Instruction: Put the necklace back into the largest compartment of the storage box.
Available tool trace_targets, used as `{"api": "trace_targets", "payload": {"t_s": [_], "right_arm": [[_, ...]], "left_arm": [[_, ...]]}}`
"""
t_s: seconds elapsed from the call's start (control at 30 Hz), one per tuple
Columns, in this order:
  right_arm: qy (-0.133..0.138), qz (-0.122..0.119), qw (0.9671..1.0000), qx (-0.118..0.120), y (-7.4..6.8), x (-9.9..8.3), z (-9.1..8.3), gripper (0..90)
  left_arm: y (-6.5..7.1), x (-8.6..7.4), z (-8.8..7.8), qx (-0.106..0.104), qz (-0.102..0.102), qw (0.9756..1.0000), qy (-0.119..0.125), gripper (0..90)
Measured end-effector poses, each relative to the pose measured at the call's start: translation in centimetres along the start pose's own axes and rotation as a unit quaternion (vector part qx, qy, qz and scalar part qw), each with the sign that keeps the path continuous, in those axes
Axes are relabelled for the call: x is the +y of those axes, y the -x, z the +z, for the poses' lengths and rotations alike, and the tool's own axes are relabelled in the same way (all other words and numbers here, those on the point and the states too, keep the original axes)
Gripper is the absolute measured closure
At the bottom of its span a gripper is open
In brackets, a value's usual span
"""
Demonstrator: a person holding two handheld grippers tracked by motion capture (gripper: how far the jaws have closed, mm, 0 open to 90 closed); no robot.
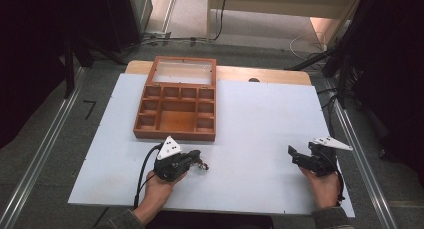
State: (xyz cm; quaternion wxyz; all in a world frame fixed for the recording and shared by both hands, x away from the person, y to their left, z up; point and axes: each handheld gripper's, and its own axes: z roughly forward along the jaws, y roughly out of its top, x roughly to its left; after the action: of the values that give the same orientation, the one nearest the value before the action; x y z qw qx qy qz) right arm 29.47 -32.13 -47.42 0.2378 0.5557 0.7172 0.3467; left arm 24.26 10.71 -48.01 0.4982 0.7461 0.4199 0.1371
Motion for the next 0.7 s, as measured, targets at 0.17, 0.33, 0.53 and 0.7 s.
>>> {"api": "trace_targets", "payload": {"t_s": [0.17,0.33,0.53,0.7], "right_arm": [[0.001,0.000,1.0000,0.000,0.0,0.0,0.0,19.2],[0.001,0.000,1.0000,0.000,0.0,0.0,0.0,18.8],[0.003,0.002,1.0000,0.001,0.0,0.0,0.0,17.9],[0.002,0.000,1.0000,0.000,0.0,0.0,0.1,17.7]], "left_arm": [[-0.1,0.2,-0.2,-0.001,-0.001,1.0000,0.004,89.7],[-0.2,0.6,-0.7,-0.001,-0.005,0.9999,0.011,89.7],[-0.5,1.4,-1.5,0.004,-0.009,0.9996,0.025,89.7],[-0.8,1.8,-2.0,0.009,-0.012,0.9995,0.029,89.7]]}}
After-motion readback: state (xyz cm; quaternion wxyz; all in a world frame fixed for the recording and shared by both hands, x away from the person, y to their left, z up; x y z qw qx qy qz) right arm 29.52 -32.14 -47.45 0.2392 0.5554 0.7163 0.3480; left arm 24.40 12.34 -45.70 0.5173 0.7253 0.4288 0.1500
